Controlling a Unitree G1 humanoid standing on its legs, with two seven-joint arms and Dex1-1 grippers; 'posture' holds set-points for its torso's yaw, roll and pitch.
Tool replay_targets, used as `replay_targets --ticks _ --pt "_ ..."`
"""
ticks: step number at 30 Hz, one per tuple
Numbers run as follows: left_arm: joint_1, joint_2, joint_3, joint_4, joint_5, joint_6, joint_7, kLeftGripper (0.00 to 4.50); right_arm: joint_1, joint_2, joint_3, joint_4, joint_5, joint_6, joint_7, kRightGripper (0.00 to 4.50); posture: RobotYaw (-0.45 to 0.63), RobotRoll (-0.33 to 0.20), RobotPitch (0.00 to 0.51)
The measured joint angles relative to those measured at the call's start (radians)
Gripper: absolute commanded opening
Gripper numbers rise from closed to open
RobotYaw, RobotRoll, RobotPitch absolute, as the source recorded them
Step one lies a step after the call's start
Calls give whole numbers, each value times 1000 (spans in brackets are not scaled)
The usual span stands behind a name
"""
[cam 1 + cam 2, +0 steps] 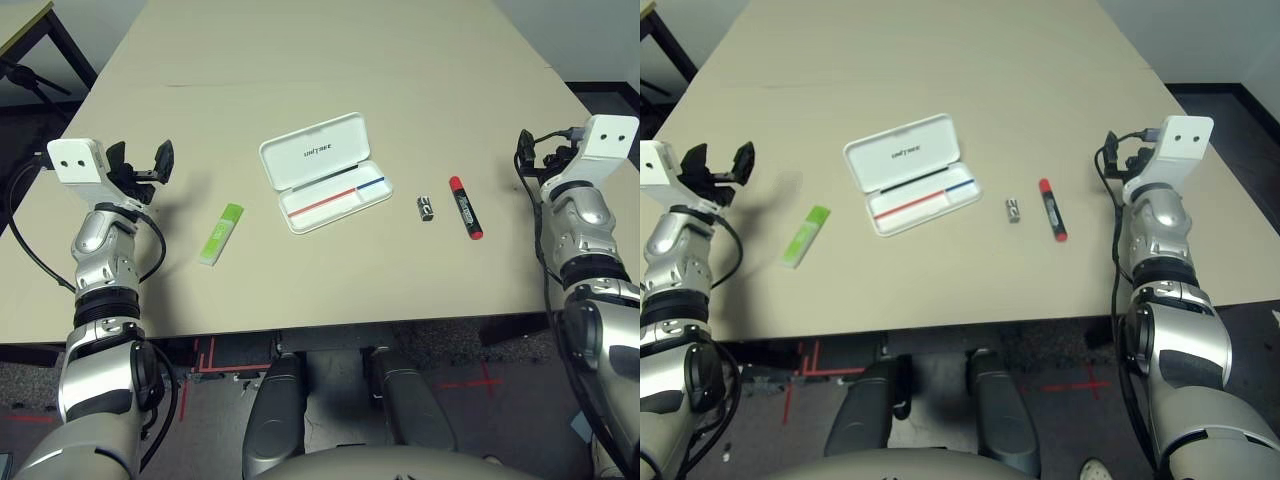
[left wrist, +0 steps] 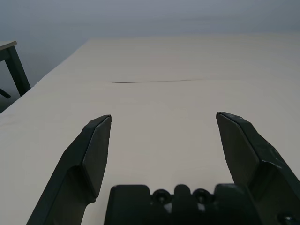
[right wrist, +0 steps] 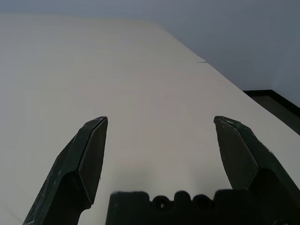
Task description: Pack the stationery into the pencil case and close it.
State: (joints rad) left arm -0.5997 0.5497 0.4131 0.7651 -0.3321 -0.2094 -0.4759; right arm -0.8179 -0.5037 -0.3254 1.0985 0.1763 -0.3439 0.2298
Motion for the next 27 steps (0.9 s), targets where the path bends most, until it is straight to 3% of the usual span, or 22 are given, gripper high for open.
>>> replay_targets --ticks 20,27 --pt "29 10 4 -46 -4 0 1 4490 -24 9 2 7 -1 0 12 4500 45 0 160" --pt "38 10 1 -56 -4 10 -6 4490 -24 -1 20 2 -2 33 94 4500 25 0 163"
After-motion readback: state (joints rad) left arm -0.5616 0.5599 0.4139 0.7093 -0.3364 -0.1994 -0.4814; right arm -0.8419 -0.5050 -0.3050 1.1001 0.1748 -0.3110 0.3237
